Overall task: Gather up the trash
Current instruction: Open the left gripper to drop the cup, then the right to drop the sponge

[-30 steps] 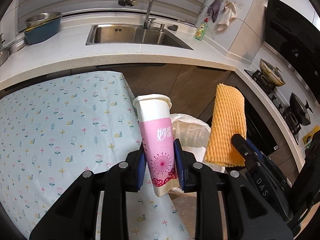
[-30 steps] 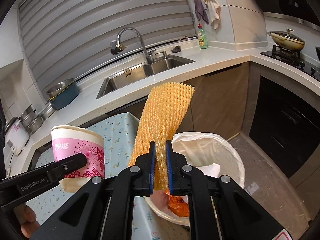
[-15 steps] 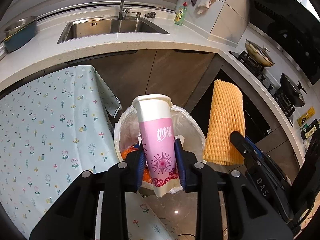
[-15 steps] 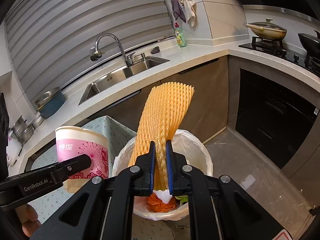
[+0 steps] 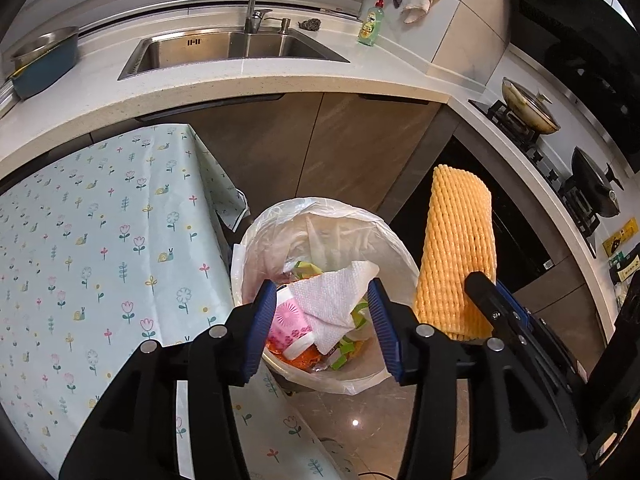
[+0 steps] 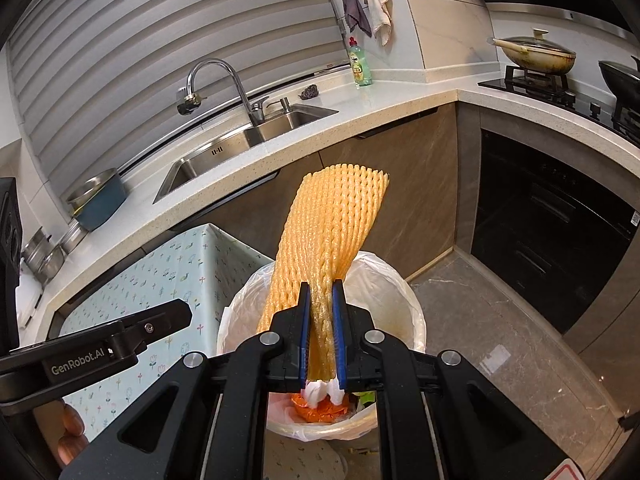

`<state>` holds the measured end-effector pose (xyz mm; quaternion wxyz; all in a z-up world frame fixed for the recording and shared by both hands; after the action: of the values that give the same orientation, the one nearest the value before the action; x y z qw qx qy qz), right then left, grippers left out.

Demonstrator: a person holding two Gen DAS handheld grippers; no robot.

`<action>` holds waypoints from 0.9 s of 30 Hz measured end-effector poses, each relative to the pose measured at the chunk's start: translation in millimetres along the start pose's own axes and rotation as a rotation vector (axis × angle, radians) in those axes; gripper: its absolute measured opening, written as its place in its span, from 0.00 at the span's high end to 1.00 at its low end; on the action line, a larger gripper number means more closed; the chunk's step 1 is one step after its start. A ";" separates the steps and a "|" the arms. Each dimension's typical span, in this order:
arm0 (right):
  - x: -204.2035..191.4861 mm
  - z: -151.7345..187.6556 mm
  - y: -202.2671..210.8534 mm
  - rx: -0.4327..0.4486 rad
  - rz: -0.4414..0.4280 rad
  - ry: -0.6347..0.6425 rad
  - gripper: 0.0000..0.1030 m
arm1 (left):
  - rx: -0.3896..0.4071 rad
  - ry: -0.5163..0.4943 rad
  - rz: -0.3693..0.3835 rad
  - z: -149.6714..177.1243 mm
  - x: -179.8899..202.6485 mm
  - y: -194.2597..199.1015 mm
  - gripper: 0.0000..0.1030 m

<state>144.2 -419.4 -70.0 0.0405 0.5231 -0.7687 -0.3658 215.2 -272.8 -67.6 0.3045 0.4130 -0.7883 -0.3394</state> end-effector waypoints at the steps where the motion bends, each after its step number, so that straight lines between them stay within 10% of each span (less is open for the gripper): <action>1: -1.3 0.7 -0.7 -0.003 -0.004 0.002 0.90 | 0.003 0.000 -0.006 -0.5 -1.4 0.7 0.56; 16: -24.6 6.7 -10.9 -0.047 -0.048 0.047 0.89 | 0.033 0.016 -0.048 -2.8 -19.9 12.4 0.56; 27: -37.8 7.9 -12.4 -0.044 -0.054 0.063 0.61 | 0.062 0.045 -0.100 -4.5 -40.9 21.2 0.41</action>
<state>167.4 -386.0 -71.2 0.0662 0.5540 -0.7443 -0.3669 228.5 -229.9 -56.4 0.2916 0.4687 -0.7699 -0.3202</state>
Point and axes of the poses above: each gripper's, at about its wrist camera, not at the fingertips, and y roughly against the way its jaws point, x to its right, z to its underside, the point moved 8 cm from there along -y, roughly the way its jaws point, and after that the axes turned 3 degrees about -z, right-handed, at the moved point
